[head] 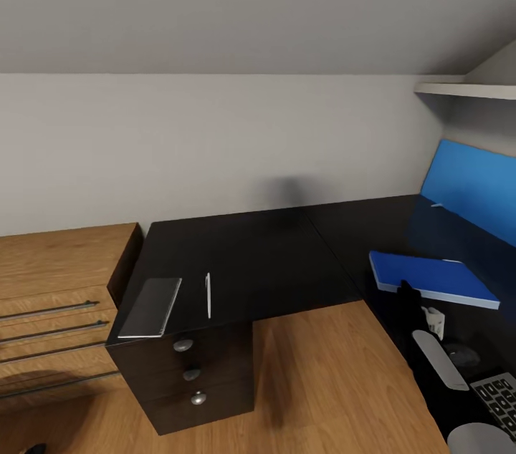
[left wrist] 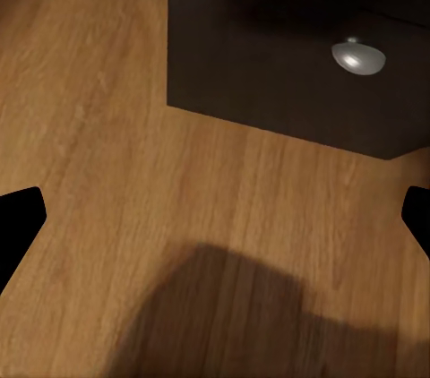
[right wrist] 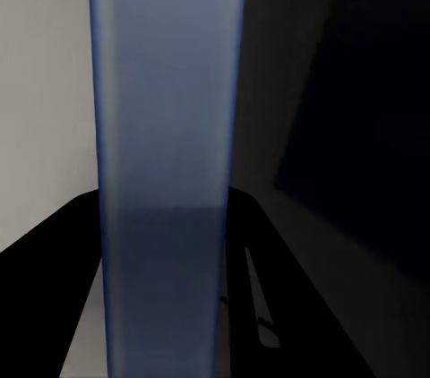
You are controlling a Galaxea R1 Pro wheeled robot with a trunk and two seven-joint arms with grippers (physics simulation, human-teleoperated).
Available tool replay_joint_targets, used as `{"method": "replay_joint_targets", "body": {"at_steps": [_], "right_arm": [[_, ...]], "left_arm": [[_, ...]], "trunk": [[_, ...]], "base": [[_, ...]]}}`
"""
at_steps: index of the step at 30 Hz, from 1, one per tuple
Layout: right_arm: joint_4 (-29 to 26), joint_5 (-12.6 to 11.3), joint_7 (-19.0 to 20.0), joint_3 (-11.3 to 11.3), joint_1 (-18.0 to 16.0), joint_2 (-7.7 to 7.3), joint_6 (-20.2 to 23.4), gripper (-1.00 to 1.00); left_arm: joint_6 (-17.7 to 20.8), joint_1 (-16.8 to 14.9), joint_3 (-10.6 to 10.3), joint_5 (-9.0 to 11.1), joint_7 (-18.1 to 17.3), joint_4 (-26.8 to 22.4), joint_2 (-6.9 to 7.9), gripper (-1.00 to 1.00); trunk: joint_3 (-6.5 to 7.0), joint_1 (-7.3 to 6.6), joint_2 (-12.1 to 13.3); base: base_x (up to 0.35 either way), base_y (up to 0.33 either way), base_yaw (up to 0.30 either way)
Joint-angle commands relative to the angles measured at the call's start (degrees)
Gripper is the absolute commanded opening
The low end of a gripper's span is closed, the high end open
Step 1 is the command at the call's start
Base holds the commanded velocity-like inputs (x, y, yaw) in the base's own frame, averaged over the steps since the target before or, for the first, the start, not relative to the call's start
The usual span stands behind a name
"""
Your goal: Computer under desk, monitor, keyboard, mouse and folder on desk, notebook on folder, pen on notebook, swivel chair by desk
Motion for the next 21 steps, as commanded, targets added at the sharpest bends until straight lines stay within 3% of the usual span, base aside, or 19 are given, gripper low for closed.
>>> {"method": "replay_joint_targets", "body": {"at_steps": [1,7,21], "right_arm": [[-0.1,-0.4,-0.1,0.1,0.0,-0.06,-0.2,-1.00],[-0.2,-0.4,-0.1,0.1,0.0,0.03,-0.2,-1.00],[-0.3,-0.4,-0.2,0.0,0.0,0.24,-0.4,-1.00]], "left_arm": [[0.0,0.0,0.3,0.5,-0.4,0.0,-0.05,1.00],[0.0,0.0,0.2,0.7,-0.4,0.0,-0.10,1.00],[0.0,0.0,0.3,0.7,-0.2,0.0,-0.14,1.00]], "trunk": [[-0.05,0.00,0.0],[-0.05,0.00,0.0],[-2.57,3.07,-5.6]], "base": [[0.000,0.000,0.000],[0.000,0.000,0.000],[0.000,0.000,0.000]]}}
